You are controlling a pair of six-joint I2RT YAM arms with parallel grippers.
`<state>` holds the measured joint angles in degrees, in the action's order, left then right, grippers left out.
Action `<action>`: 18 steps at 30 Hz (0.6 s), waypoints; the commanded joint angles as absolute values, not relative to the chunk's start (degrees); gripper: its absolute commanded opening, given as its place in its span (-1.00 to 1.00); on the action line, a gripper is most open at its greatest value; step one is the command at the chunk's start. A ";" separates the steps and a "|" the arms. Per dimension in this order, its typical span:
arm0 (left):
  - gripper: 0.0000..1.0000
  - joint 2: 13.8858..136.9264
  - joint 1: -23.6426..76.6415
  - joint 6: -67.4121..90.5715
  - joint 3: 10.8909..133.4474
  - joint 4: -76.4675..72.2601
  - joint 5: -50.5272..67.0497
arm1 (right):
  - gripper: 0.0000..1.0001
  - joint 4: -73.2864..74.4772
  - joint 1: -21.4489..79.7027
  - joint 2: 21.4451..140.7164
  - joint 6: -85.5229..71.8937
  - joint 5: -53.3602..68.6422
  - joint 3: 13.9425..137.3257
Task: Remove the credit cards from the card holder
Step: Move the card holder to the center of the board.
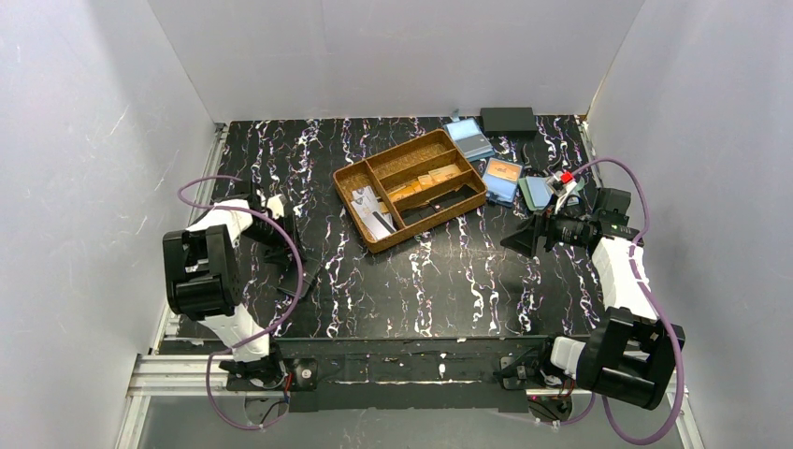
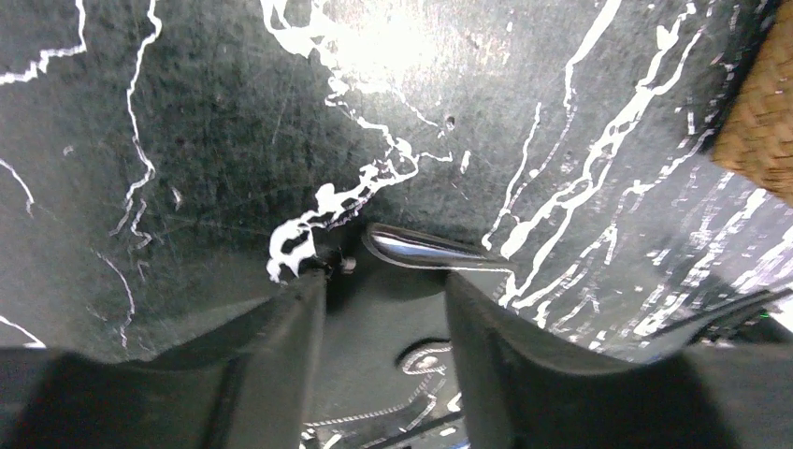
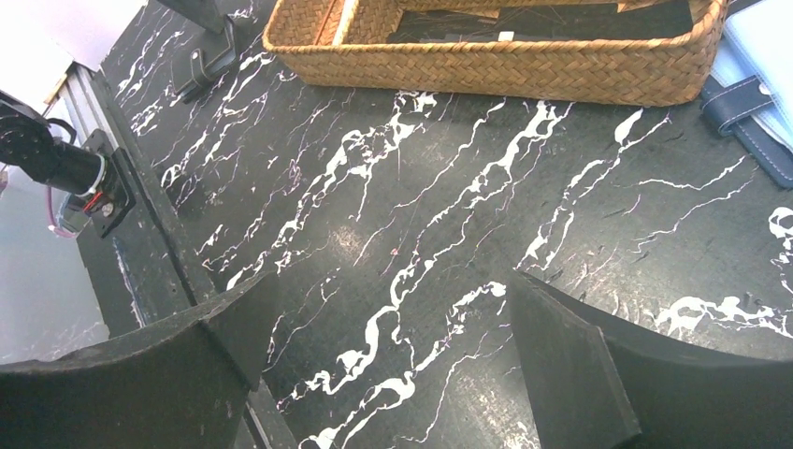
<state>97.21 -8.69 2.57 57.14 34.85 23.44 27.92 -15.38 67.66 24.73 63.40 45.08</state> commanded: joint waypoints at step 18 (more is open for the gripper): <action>-1.00 88.71 -7.46 9.93 51.63 27.47 36.38 | 1.00 30.90 -15.64 68.59 27.70 64.71 47.06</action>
<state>94.35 -7.73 4.75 54.11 31.75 27.57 30.13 -15.38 68.01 26.55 63.40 45.10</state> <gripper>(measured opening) 0.053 1.000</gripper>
